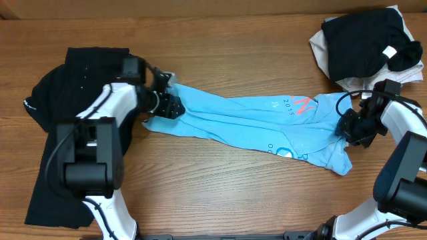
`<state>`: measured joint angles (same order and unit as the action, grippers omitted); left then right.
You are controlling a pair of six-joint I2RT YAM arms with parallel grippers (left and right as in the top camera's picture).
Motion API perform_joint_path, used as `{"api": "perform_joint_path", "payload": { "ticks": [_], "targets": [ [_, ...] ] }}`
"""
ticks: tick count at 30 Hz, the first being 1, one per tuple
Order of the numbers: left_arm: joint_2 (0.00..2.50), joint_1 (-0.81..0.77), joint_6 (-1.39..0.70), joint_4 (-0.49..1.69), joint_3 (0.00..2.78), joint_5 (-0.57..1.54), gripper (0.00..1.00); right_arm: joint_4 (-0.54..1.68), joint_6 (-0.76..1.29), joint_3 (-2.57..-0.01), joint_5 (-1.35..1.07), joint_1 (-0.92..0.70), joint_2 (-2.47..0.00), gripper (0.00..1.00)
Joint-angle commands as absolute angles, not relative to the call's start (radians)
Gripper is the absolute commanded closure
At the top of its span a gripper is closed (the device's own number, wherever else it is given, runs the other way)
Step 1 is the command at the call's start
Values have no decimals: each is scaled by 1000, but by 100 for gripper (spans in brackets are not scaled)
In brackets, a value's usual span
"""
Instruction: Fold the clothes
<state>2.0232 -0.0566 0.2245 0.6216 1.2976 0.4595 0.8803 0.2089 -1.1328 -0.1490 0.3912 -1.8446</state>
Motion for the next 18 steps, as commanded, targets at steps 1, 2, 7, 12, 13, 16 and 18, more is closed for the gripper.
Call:
{"api": "perform_joint_path", "payload": {
  "ticks": [1,2,7,12,13,16,18],
  "targets": [
    [2060,-87,197,634,1295,284,61,878,211,-1126,-138,394,-1816,77],
    [2060,-88,159,636,1295,233,79,877,211,-1126,-161,394,-1816,77],
    [2059,-65,77,759,1377,70,96,885,210,-1128,-190,385,-1816,77],
    [2059,-49,79,992,1581,-25,96,910,210,-1160,-247,380,-1816,73],
    [2059,-49,81,1038,1625,-47,96,915,210,-1166,-249,380,-1816,73],
    [2059,-49,109,1151,1742,-70,96,923,210,-1172,-249,380,-1816,71],
    [2059,-56,113,1196,1797,-65,96,926,210,-1172,-249,380,-1816,70]
  ]
}}
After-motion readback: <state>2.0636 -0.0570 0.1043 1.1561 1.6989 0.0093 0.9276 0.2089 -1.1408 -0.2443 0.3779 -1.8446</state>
